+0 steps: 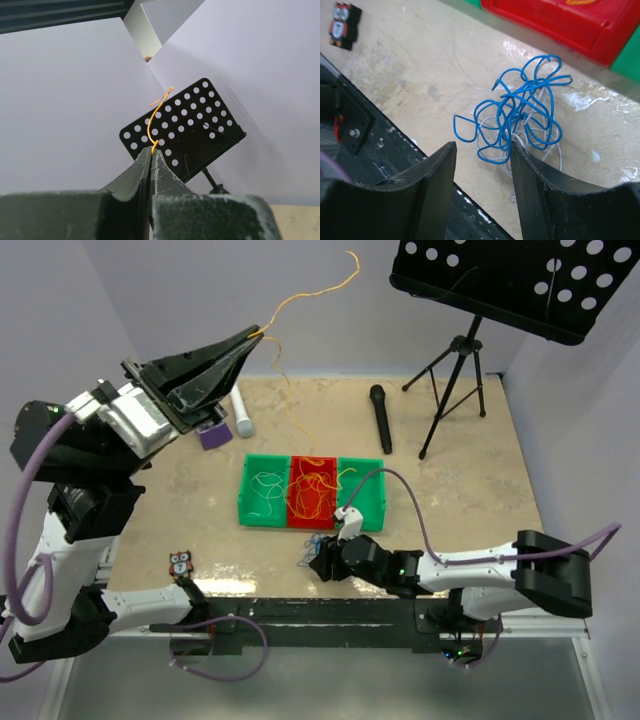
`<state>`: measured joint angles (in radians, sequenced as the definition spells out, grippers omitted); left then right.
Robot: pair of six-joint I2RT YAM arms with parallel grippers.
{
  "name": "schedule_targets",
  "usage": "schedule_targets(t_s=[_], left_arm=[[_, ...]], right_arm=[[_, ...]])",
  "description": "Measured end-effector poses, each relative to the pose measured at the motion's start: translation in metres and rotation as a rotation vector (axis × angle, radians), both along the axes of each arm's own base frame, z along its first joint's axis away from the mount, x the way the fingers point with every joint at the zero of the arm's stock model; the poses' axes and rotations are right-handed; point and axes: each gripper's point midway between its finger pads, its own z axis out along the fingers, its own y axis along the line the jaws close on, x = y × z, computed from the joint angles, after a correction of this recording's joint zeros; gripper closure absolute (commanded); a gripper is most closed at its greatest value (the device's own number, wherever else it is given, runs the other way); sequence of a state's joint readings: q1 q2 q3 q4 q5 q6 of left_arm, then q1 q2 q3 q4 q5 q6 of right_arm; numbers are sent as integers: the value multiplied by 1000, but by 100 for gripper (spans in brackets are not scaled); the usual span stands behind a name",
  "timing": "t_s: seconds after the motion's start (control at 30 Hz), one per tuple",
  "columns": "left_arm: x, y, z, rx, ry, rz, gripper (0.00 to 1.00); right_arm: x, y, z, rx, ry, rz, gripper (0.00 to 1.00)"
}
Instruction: Untangle the cables
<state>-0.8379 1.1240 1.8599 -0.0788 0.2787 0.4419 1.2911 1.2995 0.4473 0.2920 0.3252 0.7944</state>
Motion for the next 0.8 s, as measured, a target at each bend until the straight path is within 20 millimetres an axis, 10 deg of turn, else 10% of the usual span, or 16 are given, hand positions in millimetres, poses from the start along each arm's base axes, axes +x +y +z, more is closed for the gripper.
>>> schedule_targets(t_s=[0.47, 0.8], left_arm=[[101, -58, -159, 192, 253, 193, 100], [116, -51, -166, 133, 255, 274, 100]], right_arm=[[-6, -34, 96, 214, -34, -43, 46], [-7, -52, 98, 198, 6, -102, 46]])
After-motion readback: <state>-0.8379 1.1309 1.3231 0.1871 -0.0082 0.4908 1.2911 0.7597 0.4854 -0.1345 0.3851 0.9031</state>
